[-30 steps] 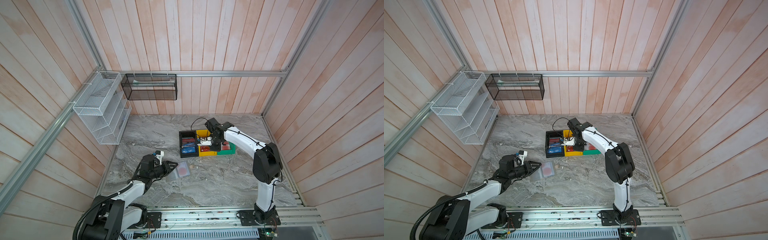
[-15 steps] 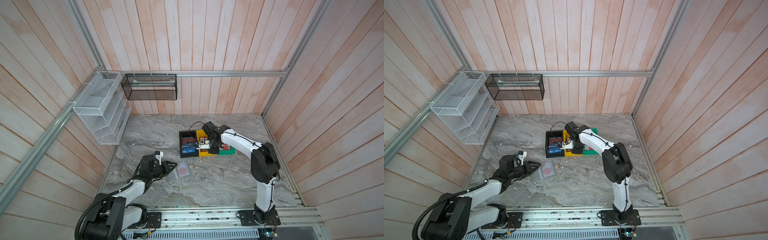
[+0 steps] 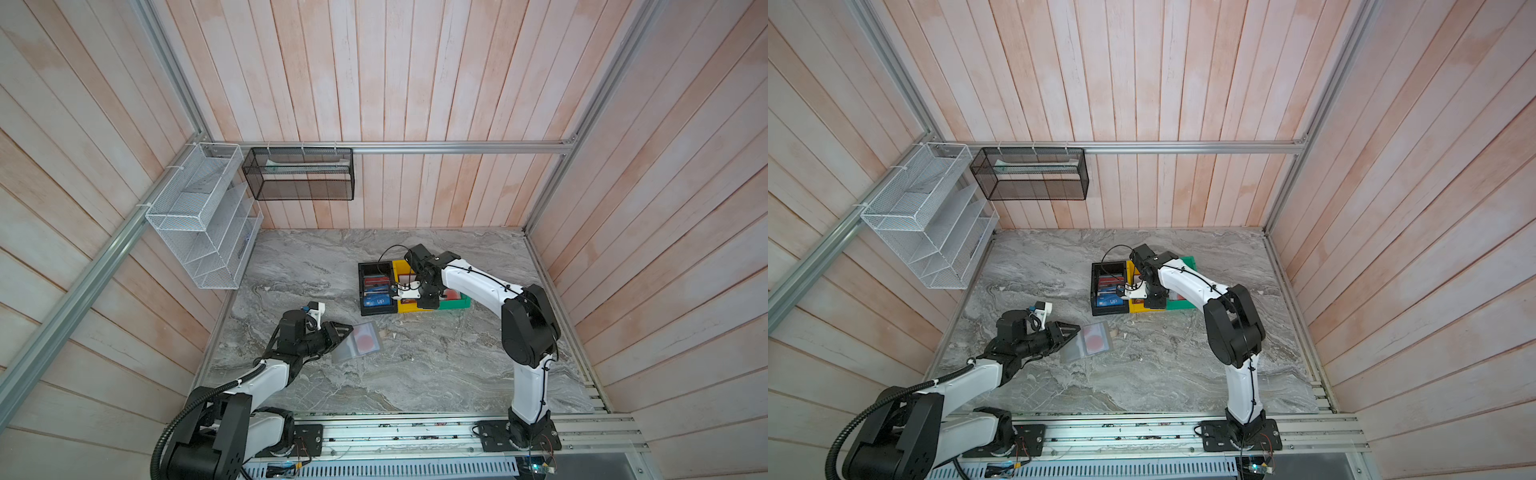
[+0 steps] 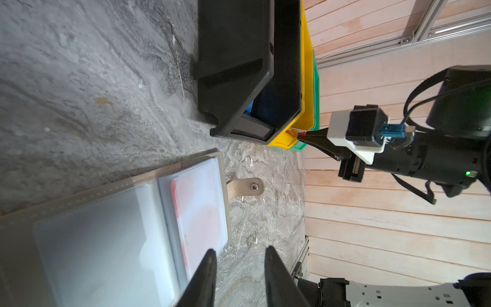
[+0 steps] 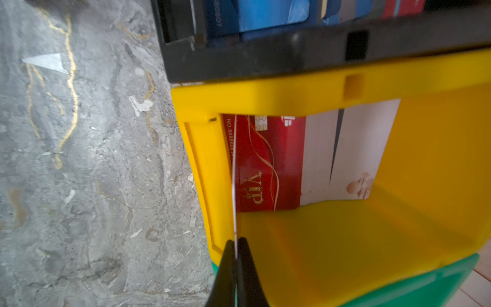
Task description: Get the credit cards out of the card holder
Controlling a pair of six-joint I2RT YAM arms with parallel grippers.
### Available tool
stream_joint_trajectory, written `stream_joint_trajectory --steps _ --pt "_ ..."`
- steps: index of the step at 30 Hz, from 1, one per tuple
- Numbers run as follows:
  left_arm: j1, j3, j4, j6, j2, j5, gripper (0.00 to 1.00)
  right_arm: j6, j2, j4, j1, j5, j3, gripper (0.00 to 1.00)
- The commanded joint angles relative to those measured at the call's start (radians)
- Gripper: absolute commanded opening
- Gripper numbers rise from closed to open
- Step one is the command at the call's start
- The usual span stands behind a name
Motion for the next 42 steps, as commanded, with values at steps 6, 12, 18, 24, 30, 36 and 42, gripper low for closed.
stream_joint_trajectory --steps 6,12,18,24,30,36,42 --pt "0.015 0.019 0.008 0.025 0.006 0.021 0.34 0.011 0.045 -0.022 0.004 0.024 0.04 0.1" --pt "0.018 0.019 0.01 0.027 0.007 0.021 0.34 0.009 0.048 0.003 0.002 0.032 0.051 0.13" --pt "0.02 0.019 0.012 0.025 0.008 0.021 0.34 0.002 0.072 0.013 0.001 0.057 0.091 0.14" --pt "0.023 0.019 0.01 0.027 0.008 0.021 0.34 0.004 0.121 0.005 -0.011 0.061 0.17 0.15" --pt "0.028 0.023 0.004 0.032 0.016 0.017 0.34 0.045 0.13 -0.001 -0.025 0.08 0.227 0.16" --pt "0.028 0.035 -0.148 0.071 0.001 -0.055 0.34 0.221 0.024 0.005 -0.024 -0.062 0.201 0.13" --pt "0.023 0.053 -0.315 0.088 -0.02 -0.151 0.34 0.421 -0.164 0.159 0.049 -0.218 -0.04 0.1"
